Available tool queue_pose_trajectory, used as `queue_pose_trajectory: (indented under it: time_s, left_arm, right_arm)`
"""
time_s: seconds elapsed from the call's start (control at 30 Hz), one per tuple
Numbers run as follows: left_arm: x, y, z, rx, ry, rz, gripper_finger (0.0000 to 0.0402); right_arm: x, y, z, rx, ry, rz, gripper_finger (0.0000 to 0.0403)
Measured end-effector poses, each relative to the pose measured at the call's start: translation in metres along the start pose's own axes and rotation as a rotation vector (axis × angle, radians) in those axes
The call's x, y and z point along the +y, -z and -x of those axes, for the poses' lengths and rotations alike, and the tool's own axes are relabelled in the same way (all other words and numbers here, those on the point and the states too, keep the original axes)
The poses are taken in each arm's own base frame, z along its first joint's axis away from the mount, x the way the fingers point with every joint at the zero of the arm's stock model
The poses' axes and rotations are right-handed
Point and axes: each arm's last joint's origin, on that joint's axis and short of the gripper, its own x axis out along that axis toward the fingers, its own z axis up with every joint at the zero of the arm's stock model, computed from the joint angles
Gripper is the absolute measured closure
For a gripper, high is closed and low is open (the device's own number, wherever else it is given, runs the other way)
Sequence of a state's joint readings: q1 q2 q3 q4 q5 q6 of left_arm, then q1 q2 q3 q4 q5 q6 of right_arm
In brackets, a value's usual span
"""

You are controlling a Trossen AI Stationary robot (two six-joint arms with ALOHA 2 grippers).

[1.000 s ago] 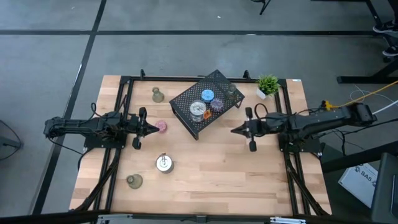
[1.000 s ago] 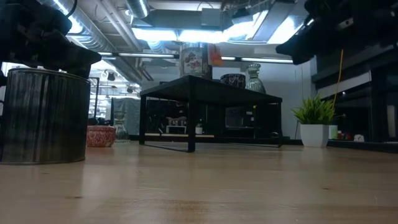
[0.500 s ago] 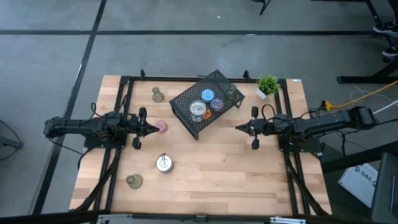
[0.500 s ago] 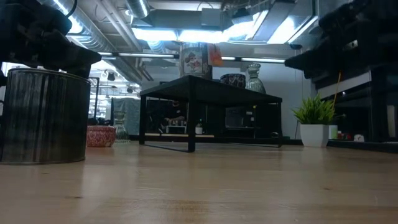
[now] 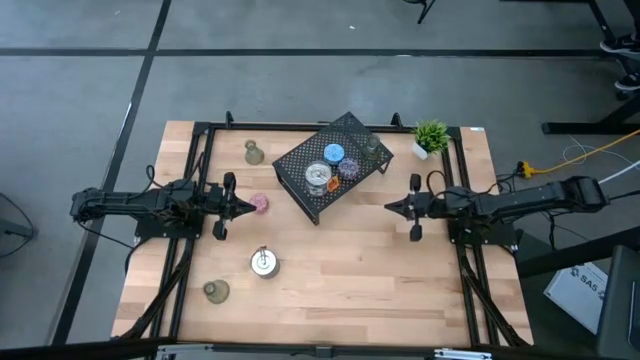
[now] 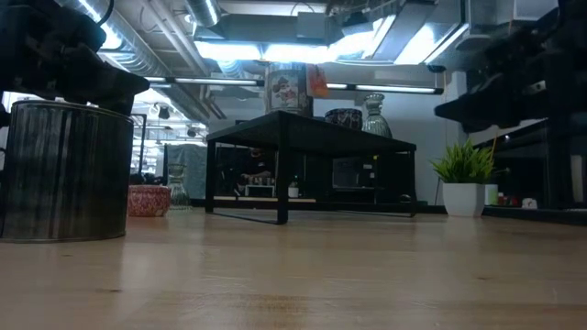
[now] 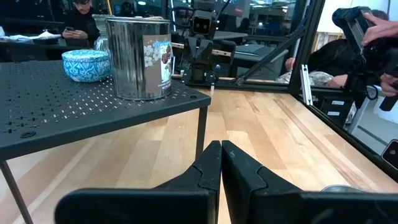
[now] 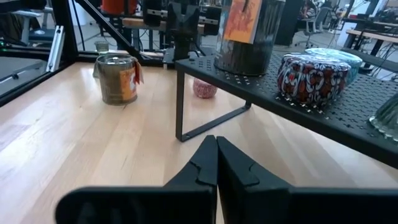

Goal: Pick & Place candle stick holders
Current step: Put the top green glass candle holder on the shelf aligned with the green glass candle holder

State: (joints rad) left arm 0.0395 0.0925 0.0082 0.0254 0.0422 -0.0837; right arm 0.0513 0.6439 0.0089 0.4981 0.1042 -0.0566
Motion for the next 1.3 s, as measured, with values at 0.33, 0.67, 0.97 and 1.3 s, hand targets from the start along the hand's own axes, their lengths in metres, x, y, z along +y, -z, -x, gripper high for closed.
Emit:
queue_pose_trajectory:
  time_s: [0.33, 0.67, 0.97, 1.3]
  left_arm:
    - [0.0, 0.0, 0.0, 0.0, 0.0, 0.0, 0.0395]
    - [0.0, 0.0, 0.0, 0.0, 0.0, 0.0, 0.0395]
    - [0.0, 0.0, 0.0, 0.0, 0.0, 0.0, 0.0395]
    - [0.0, 0.0, 0.0, 0.0, 0.0, 0.0, 0.0395]
  right_arm:
    - [-0.001, -0.002, 0.006, -0.016, -0.002, -0.002, 0.0403]
    - [-0.001, -0.001, 0.014, 0.003, -0.004, 0.0, 0.0403]
    - [-0.002, 0.0, 0.019, 0.01, -0.004, -0.038, 0.0403]
    - [-0.002, 0.004, 0.024, 0.044, -0.005, -0.048, 0.0403]
